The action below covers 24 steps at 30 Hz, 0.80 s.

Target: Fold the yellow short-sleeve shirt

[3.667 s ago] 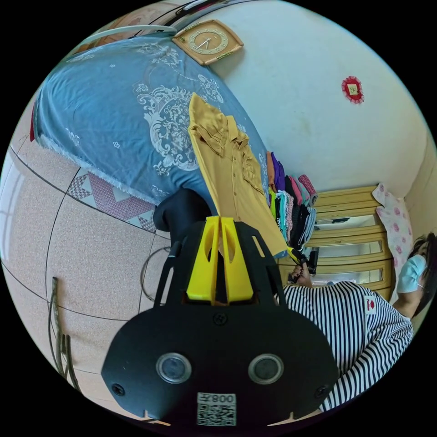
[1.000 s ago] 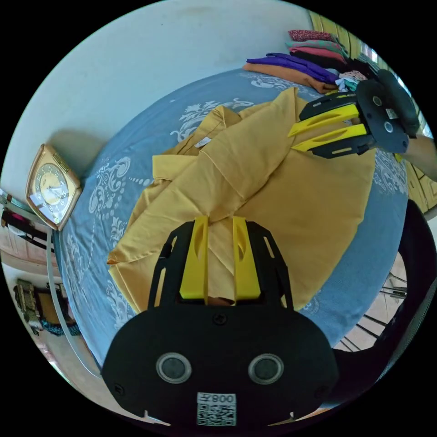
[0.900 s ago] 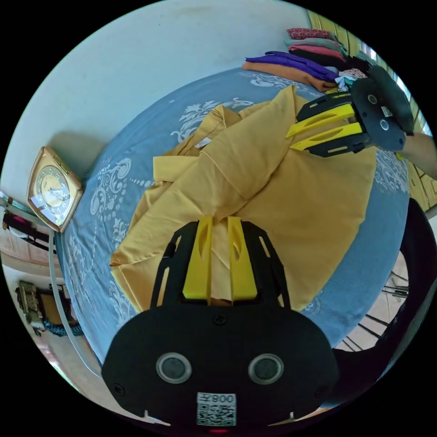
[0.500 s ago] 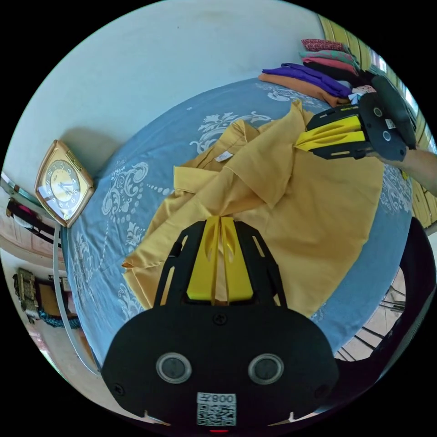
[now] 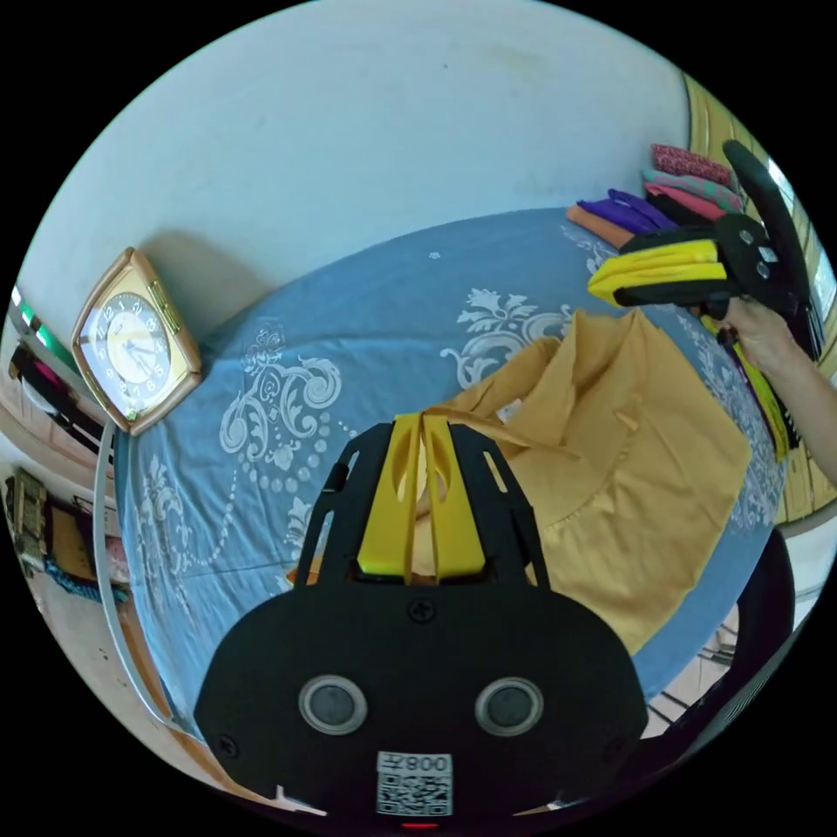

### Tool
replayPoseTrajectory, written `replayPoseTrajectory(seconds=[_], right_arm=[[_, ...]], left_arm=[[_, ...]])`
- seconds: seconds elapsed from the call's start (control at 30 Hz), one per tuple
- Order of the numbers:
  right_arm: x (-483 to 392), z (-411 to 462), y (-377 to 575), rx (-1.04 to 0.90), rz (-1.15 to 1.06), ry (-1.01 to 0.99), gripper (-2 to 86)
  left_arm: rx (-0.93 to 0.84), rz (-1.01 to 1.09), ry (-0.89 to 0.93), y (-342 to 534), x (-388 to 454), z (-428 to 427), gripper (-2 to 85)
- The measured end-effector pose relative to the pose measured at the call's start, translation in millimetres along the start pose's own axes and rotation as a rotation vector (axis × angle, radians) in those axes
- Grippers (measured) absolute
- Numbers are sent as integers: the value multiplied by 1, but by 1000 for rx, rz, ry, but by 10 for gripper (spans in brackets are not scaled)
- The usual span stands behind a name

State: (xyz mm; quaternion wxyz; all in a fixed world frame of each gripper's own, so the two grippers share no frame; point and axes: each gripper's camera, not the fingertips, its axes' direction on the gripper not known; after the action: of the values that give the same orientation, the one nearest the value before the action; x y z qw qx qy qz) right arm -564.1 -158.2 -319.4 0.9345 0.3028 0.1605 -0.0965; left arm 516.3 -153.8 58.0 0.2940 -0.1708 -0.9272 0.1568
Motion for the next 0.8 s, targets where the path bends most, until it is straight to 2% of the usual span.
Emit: replayPoseTrajectory(seconds=[0.13,0.27,0.47,0.63,0.8], right_arm=[[15,-4,11,27,51,-80,20],[-1,0,33,2,0,-130,35],[-45,20,60,-68,-187,-67,52],[-55,24,37,-23,-244,-161,28],[-47,45,-7,-10,-212,-238,10]], left_arm=[[65,-87,80,11,-31,-5,7],[95,-88,133,39,-38,-12,12],[-5,-24,206,71,-33,11,9],[-10,-22,225,37,-45,37,4],[51,-94,269,-13,-76,52,5]])
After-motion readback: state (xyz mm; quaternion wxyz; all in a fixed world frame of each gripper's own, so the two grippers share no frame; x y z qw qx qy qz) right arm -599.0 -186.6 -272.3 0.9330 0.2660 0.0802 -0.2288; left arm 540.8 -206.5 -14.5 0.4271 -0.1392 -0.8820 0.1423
